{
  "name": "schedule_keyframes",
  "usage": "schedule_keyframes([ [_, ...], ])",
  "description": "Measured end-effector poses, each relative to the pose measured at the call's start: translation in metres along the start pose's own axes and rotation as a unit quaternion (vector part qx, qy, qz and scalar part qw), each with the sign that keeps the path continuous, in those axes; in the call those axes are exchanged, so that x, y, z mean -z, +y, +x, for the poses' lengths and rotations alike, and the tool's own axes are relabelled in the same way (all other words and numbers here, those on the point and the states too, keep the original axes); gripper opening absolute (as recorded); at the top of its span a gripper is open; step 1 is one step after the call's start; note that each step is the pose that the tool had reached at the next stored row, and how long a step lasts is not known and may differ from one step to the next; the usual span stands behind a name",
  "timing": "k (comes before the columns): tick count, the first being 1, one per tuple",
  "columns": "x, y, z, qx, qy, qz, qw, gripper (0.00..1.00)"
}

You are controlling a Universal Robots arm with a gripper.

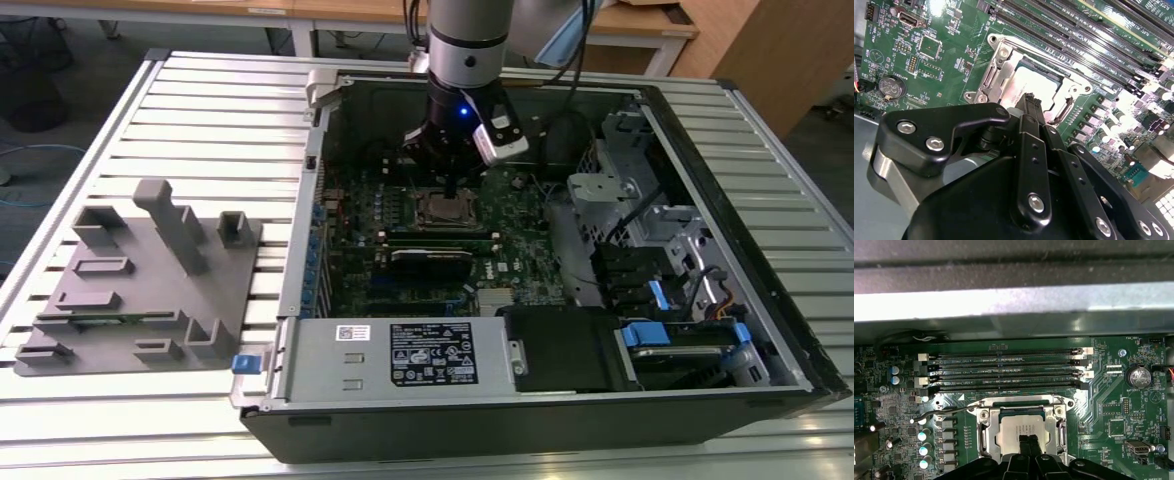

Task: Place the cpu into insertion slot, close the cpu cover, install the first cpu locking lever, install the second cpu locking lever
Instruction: 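Install the first cpu locking lever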

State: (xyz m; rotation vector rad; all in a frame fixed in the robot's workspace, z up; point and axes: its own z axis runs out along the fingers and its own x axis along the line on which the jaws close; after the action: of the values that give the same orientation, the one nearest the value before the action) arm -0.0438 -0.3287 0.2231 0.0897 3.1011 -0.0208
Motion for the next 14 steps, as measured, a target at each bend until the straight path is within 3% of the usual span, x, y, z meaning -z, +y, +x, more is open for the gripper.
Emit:
schedule_keyframes([
  [14,0.0033,0.0,-0.0001,0.0,0.0,0.0,1.0,0.11],
])
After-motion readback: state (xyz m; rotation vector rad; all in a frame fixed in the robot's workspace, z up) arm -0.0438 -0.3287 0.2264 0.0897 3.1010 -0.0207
